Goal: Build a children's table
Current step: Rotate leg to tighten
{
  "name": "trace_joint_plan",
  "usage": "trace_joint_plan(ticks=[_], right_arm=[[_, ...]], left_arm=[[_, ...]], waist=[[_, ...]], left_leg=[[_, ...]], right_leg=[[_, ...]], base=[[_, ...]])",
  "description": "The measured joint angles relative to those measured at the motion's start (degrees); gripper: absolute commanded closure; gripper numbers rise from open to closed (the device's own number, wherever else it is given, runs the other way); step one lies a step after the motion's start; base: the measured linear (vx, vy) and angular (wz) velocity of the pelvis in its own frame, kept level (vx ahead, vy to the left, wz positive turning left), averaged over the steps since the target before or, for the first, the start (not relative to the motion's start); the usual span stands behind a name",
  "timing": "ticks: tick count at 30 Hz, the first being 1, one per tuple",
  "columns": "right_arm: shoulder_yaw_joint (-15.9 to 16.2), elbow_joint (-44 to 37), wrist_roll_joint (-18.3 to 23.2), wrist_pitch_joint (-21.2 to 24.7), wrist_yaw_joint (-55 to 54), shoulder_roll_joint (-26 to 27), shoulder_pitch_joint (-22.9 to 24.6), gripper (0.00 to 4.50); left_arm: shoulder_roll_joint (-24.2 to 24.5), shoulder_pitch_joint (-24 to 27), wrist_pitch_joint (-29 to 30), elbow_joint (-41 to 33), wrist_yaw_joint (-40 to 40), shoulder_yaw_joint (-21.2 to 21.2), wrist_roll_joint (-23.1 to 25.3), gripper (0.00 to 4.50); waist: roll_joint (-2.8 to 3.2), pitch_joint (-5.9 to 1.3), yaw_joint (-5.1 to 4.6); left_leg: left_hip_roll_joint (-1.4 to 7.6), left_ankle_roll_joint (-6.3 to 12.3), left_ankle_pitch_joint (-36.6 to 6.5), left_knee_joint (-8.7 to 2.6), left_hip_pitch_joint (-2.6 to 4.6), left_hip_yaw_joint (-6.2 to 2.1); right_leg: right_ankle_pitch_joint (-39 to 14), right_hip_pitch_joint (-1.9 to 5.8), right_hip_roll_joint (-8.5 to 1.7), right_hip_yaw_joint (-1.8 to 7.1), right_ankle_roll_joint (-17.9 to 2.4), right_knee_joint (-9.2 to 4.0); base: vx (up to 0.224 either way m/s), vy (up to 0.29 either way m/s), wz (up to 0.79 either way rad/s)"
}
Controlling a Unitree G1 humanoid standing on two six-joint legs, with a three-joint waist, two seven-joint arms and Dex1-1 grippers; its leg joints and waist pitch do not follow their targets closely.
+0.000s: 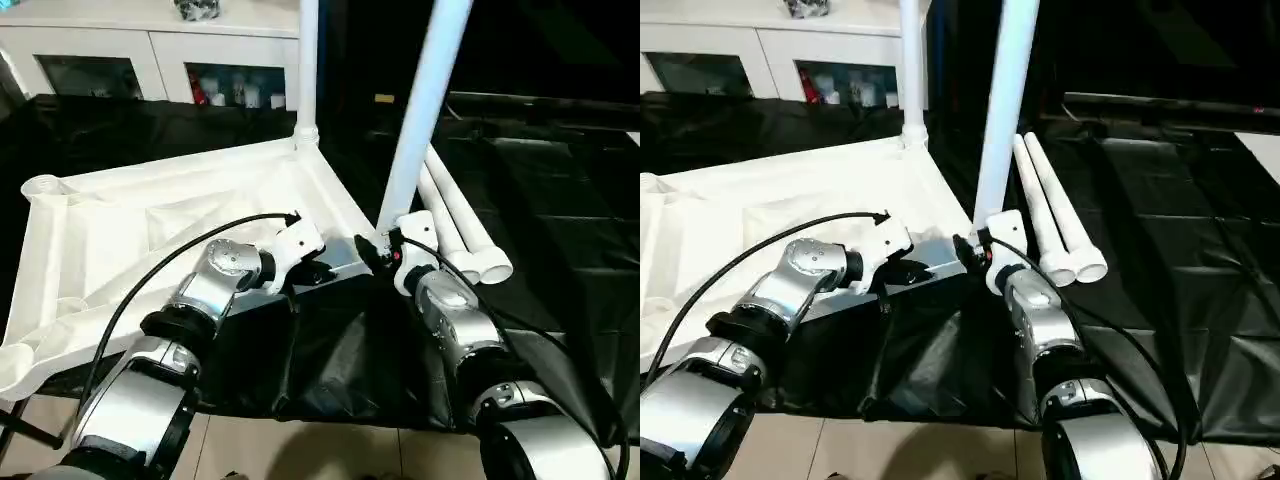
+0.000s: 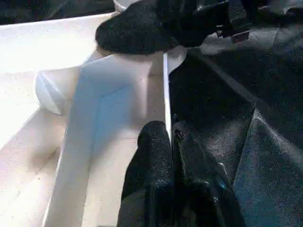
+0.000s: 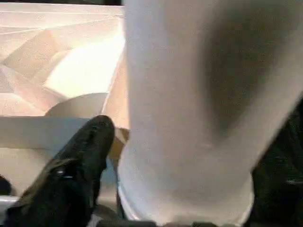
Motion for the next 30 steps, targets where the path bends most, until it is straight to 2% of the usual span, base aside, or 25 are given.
trace_joint_plan(ticks=[7, 16, 17, 19, 21, 24, 30], right_arm=[[3.2, -1.2, 1.4, -0.7, 19.1, -5.6, 0.7, 0.64], [9.3, -8.6, 3.0, 0.9, 43.3, -12.6, 4.0, 0.64], [9.7, -9.1, 3.0, 1.0, 44.5, -13.0, 4.1, 0.64], [10.3, -9.7, 3.0, 1.1, 46.8, -13.5, 4.3, 0.97], [10.5, -9.7, 3.2, 1.2, 48.3, -13.5, 4.3, 1.01], [10.5, -10.0, 3.6, 2.4, 50.0, -13.5, 4.3, 1.38], [11.2, -11.6, 4.3, 4.7, 51.2, -13.5, 4.5, 1.72]], left_arm=[[4.3, 0.8, -5.0, -0.2, -7.9, -0.6, -1.1, 4.5], [8.9, 2.0, -8.6, -0.9, -20.5, -1.5, -3.2, 4.5], [9.1, 2.0, -8.7, -0.9, -21.2, -1.7, -3.3, 4.5], [9.9, 2.4, -8.9, -1.2, -22.8, -1.8, -3.5, 4.5], [10.4, 2.6, -9.1, -1.4, -24.2, -1.8, -3.7, 4.5], [10.8, 2.7, -9.7, -1.4, -25.5, -1.9, -4.0, 4.5], [11.5, 2.8, -9.9, -1.4, -27.2, -2.0, -4.4, 4.5]], waist=[[0.08, 0.05, 0.29], [0.1, 0.06, 1.1], [0.11, 0.06, 1.2], [0.12, 0.06, 1.35], [0.12, 0.05, 1.39], [0.12, 0.05, 1.45], [0.12, 0.05, 1.51]], left_leg=[[0.1, 0.0, 0.0, -0.26, -0.11, 0.0], [0.1, -0.01, 0.0, -0.15, -0.13, 0.02], [0.1, -0.01, 0.0, -0.15, -0.11, 0.02], [0.1, -0.01, 0.0, -0.15, -0.08, 0.02], [0.1, -0.02, 0.0, -0.15, -0.06, 0.02], [0.11, -0.02, 0.0, -0.16, -0.06, 0.02], [0.1, -0.02, 0.0, -0.15, -0.06, 0.02]], right_leg=[[0.0, -0.14, 0.11, -0.11, 0.0, 0.0], [0.0, -0.14, 0.09, -0.06, 0.0, 0.02], [0.0, -0.14, 0.08, -0.06, 0.0, 0.04], [0.0, -0.12, 0.09, -0.05, 0.0, 0.06], [0.0, -0.1, 0.09, -0.06, 0.0, 0.06], [0.0, -0.1, 0.09, -0.06, 0.0, 0.06], [0.0, -0.1, 0.09, -0.06, 0.0, 0.07]], base=[[0.0, 0.0, 0.0], [0.0, 0.0, 0.0], [0.0, 0.0, 0.0], [0.0, 0.0, 0.0], [0.0, 0.0, 0.0], [0.0, 0.0, 0.0], [0.0, 0.0, 0.0]])
